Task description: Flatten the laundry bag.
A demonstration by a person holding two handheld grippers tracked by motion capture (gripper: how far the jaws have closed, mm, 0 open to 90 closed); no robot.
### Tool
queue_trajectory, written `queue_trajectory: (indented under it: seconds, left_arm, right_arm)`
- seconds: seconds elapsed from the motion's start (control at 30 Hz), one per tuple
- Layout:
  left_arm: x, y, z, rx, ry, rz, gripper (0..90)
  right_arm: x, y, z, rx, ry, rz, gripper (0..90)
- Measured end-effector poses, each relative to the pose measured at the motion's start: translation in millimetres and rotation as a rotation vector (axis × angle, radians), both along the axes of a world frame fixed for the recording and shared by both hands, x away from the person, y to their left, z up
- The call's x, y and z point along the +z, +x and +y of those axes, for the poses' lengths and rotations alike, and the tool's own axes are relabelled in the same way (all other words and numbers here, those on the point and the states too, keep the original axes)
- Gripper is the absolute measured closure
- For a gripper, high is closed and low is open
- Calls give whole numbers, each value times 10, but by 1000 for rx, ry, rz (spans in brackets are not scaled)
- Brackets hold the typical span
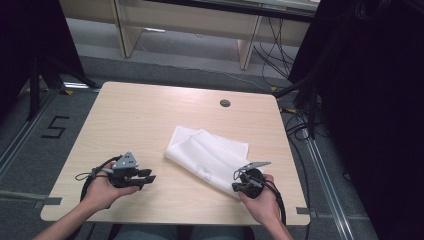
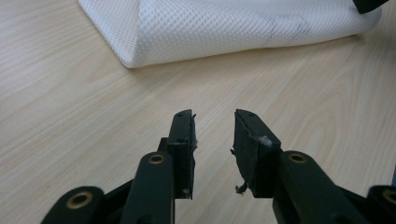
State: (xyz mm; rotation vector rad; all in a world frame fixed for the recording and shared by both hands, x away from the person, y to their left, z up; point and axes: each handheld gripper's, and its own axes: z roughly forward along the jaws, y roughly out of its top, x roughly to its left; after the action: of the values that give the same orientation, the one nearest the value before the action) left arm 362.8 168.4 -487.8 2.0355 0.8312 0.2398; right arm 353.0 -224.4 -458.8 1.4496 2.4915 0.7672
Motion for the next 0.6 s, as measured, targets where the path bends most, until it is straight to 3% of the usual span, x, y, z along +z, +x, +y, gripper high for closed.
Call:
queue_trajectory:
  seconds: [0.03,0.1,0.27,0.3,0.47,0.6]
  left_arm:
    - [-1,1,-7,-2,-1,19,669]
    - [-13,21,-15,-20,12,10,660]
    - [-44,18,-36,-9,7,16,636]
    - [-38,21,-20,-22,12,26,632]
    - [-27,16,7,-14,-2,6,620]
    - [-29,9,17,0,-18,23,611]
  right_arm:
    - [-17,16,7,-1,-2,11,900]
    - [-57,65,21,4,-17,33,900]
    - [-154,223,54,16,-33,59,900]
    - [-151,237,72,-1,-35,79,900]
    - [-213,379,129,9,-40,91,900]
    - [-236,454,188,-1,-36,100,900]
